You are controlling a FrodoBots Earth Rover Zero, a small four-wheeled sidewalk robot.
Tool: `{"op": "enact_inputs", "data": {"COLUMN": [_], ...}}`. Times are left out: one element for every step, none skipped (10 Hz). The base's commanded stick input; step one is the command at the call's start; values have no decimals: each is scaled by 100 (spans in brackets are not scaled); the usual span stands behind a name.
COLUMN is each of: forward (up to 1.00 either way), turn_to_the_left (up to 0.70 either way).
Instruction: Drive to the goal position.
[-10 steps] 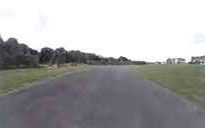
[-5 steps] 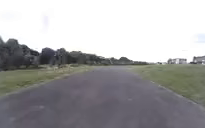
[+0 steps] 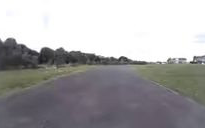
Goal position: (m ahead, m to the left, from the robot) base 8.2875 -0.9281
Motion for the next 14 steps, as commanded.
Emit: {"op": "enact_inputs", "data": {"forward": [70,70,70,70,70,70,70,70,70,70,70,70,70,70], "turn_to_the_left": [0,0,0,0,0,0,0,0,0,0,0,0,3,9]}}
